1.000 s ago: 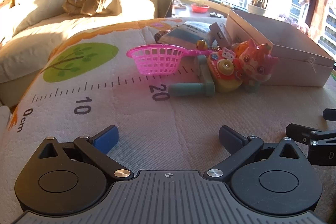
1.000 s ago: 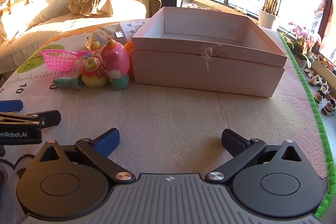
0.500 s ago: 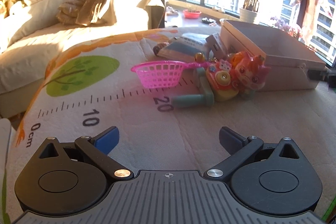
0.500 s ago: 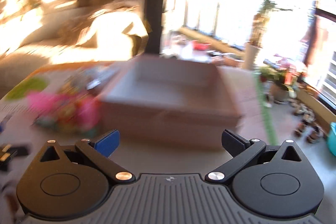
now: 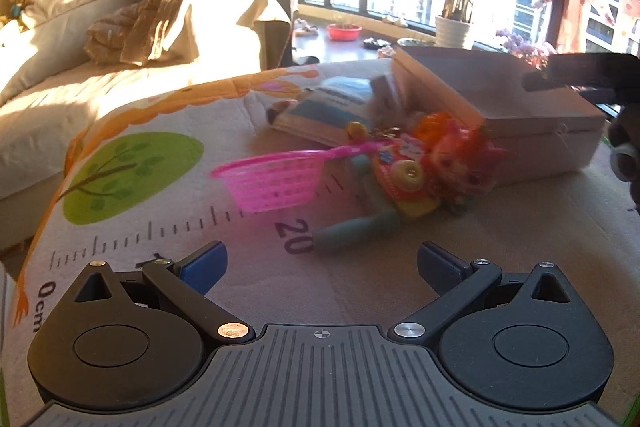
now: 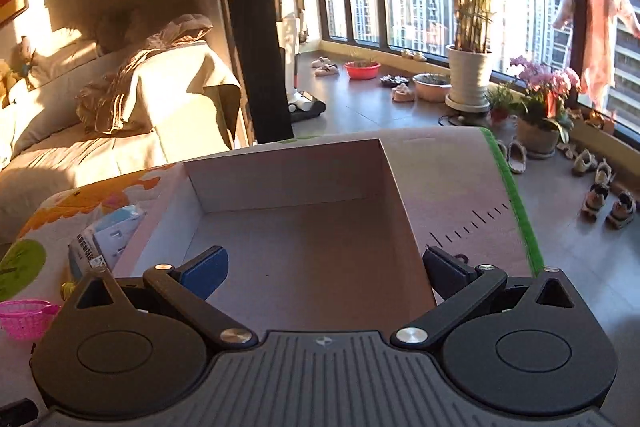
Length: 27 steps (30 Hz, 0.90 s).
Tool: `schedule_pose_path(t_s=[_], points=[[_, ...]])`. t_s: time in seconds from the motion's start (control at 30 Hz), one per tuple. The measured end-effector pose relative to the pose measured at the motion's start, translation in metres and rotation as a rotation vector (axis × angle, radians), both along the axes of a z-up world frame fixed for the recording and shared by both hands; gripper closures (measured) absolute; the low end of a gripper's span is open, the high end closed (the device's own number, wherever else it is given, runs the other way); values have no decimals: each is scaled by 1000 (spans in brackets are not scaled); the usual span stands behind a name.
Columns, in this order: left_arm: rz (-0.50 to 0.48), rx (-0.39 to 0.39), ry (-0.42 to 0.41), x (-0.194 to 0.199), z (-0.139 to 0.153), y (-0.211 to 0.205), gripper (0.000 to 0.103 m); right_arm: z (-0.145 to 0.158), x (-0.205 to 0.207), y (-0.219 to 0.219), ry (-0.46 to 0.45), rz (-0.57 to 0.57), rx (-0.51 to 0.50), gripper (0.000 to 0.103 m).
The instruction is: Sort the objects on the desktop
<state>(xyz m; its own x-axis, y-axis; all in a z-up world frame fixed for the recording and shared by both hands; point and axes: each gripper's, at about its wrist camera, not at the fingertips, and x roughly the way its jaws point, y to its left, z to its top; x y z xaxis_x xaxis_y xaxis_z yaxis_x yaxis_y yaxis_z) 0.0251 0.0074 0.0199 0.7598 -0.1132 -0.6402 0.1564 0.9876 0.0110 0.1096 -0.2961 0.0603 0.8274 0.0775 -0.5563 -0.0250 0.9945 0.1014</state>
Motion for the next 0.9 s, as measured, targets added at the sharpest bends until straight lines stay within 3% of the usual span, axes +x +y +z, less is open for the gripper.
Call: schedule_pose_path(t_s=[0.1, 0.17, 0.23, 0.27, 0.3, 0.33, 0.37, 0.43, 0.53, 0.6, 0.63, 0.77, 0.9], points=[[-8, 13, 10, 3, -3, -4, 0, 11, -9, 14, -32, 48, -40, 0], [13, 20, 19, 5, -4, -3, 0, 27, -36, 25, -122, 51, -106, 0], [38, 20, 29, 7, -5, 1, 0, 37, -60, 35, -150, 131, -94, 0], [46, 23, 33, 8, -5, 2, 0, 39, -71, 41, -132, 184, -67, 6], [51, 32, 35, 9, -5, 2, 0, 37, -76, 49, -101, 242, -40, 22], [51, 40, 34, 9, -5, 2, 0, 34, -77, 57, -61, 296, -19, 28], [47, 47, 34, 8, -5, 2, 0, 28, -78, 70, -18, 345, 6, 33], [33, 65, 39, 5, -5, 0, 0, 16, -75, 93, 20, 403, 36, 33], [-1, 82, 42, -5, -5, -1, 0, 3, -64, 121, 11, 395, 31, 37], [-28, 76, 39, -11, -4, -3, 0, -1, -61, 128, 26, 408, 54, 65], [-42, 72, 32, -13, -3, -3, 0, -1, -61, 128, 26, 395, 53, 68], [-83, 53, -36, -18, 3, -8, 0, 5, -74, 93, 76, 399, 172, 70], [-138, 67, -84, -5, 4, -26, 0, 1, -96, 43, 106, 290, 194, 68]])
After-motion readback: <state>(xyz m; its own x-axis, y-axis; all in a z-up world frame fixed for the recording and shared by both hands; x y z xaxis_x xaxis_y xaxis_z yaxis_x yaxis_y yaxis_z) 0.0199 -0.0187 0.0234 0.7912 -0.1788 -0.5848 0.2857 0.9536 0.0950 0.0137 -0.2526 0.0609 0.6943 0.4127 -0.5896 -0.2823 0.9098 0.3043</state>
